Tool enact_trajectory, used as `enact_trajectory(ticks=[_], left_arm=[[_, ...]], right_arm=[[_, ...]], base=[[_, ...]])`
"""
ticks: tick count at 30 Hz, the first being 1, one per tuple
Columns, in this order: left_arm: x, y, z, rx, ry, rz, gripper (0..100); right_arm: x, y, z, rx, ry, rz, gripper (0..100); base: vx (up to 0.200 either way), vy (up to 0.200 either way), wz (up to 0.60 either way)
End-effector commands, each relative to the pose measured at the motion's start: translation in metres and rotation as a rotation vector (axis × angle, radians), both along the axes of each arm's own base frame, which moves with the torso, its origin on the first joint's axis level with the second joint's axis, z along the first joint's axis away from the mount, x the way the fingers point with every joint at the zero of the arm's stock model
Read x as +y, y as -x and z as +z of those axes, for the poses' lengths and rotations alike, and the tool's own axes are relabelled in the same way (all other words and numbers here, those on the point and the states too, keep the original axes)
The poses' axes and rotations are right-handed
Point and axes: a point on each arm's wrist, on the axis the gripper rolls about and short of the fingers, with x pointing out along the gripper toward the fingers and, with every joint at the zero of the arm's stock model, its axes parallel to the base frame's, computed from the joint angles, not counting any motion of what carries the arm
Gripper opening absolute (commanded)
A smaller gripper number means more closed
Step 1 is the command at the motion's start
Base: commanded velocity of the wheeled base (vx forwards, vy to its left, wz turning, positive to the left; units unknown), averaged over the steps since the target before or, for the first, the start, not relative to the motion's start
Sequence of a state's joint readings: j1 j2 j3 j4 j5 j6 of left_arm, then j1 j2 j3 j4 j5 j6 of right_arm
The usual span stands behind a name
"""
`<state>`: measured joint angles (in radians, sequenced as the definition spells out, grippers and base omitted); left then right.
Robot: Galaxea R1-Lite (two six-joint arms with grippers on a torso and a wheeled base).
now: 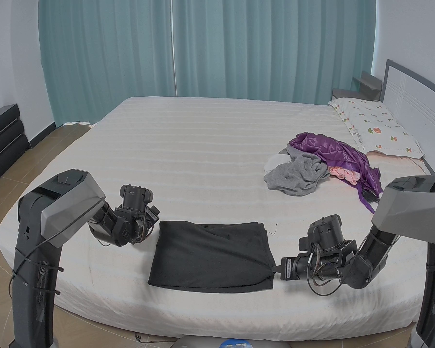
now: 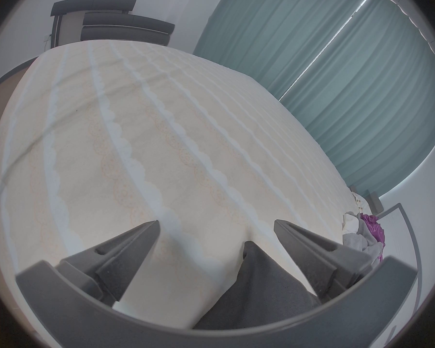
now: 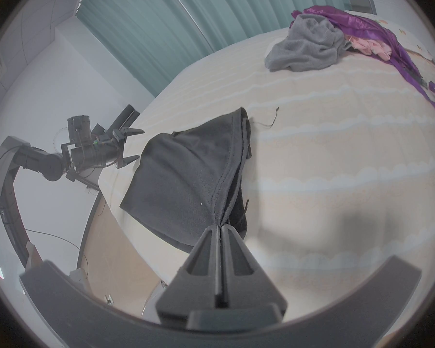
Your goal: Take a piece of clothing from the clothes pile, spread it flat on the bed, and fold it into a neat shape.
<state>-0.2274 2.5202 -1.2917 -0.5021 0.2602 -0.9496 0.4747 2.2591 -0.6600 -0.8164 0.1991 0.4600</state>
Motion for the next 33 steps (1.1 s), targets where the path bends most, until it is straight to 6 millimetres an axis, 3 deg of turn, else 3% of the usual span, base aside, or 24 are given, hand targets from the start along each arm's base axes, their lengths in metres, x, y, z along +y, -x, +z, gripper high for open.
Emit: enact_trajectory(ticks=[1, 2, 7, 11, 19, 27, 33], left_arm=[[-0.003, 0.003, 0.0, 0.007, -0.001, -0.01, 100], [-0.003, 0.004, 0.0, 0.01, -0.002, -0.01, 100], [-0.009, 0.009, -0.001, 0.024, -0.005, -0.029, 100], [-0.017, 0.013, -0.002, 0.037, -0.013, -0.085, 100], [-0.028, 0.018, -0.01, 0.063, -0.06, -0.169, 100], [-0.032, 0.008, -0.01, 0.035, -0.055, -0.17, 100], [-0.032, 0.006, -0.011, 0.03, -0.055, -0.169, 100]], right_arm=[[0.001, -0.001, -0.011, 0.033, 0.001, 0.018, 0], [0.001, -0.002, -0.01, 0.035, -0.004, 0.033, 100], [0.002, -0.012, -0.005, 0.001, -0.004, 0.035, 100], [0.003, -0.045, 0.008, -0.072, -0.053, -0.01, 100], [0.028, -0.104, -0.012, -0.066, -0.076, -0.165, 100], [0.05, -0.139, -0.041, -0.078, -0.055, -0.234, 100], [0.053, -0.141, -0.04, -0.059, -0.035, -0.238, 100]], base=[[0.0, 0.0, 0.0], [0.0, 0.0, 0.0], [0.0, 0.0, 0.0], [0.0, 0.0, 0.0], [0.0, 0.0, 0.0], [0.0, 0.0, 0.0], [0.0, 0.0, 0.0]])
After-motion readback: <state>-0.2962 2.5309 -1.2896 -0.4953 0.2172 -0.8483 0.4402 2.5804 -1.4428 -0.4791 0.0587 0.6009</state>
